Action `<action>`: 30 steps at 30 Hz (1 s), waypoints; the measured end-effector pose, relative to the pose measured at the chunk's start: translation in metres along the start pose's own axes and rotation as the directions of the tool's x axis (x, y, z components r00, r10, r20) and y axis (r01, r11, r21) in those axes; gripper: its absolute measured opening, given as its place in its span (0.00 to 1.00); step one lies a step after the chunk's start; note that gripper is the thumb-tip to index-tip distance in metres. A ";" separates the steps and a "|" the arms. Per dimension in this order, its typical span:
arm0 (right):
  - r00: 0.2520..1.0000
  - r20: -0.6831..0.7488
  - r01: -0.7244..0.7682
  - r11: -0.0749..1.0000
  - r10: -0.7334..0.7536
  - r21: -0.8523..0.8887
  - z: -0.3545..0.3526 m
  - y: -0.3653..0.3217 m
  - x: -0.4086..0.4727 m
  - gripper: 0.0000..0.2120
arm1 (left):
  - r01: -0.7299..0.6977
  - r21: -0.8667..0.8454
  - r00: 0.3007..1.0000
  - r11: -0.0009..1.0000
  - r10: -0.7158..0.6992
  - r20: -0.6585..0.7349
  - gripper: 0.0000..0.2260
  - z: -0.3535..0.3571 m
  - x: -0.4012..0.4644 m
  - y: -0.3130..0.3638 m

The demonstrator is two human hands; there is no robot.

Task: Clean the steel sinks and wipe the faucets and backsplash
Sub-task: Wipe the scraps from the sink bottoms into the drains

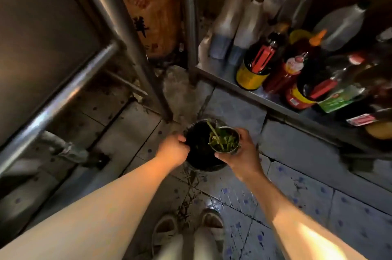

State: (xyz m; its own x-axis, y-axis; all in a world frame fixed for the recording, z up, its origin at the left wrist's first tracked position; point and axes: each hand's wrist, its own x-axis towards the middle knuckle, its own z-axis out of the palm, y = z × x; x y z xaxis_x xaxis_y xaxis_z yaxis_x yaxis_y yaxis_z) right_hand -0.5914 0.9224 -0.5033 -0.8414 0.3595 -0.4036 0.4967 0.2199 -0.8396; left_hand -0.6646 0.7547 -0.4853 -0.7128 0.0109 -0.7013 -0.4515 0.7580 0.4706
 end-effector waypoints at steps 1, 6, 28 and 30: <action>1.000 0.003 0.000 1.000 0.000 -0.001 0.006 0.015 0.008 0.35 | -0.001 0.018 1.000 1.000 0.001 -0.001 0.10 0.009 0.013 -0.007; 0.999 0.019 0.038 0.999 -0.038 -0.012 0.030 0.068 0.040 0.34 | -0.031 0.040 0.999 0.999 0.032 -0.015 0.14 0.045 0.066 -0.039; 0.934 0.306 0.358 0.484 -0.185 -0.799 0.089 0.127 0.103 0.31 | -0.062 0.099 0.989 0.993 0.074 -0.124 0.04 0.094 0.155 -0.086; 0.945 0.317 0.317 0.432 -0.075 -0.844 0.090 0.132 0.103 0.32 | -0.068 0.098 0.991 0.993 0.078 -0.110 0.04 0.095 0.155 -0.087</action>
State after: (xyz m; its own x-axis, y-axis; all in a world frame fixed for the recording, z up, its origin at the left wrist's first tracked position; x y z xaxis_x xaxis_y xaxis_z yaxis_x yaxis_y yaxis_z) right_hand -0.6318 0.9063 -0.6883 -0.9001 0.0360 -0.4342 0.1275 0.9747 -0.1836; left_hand -0.6846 0.7530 -0.6857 -0.8007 -0.0016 -0.5991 -0.3473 0.8161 0.4620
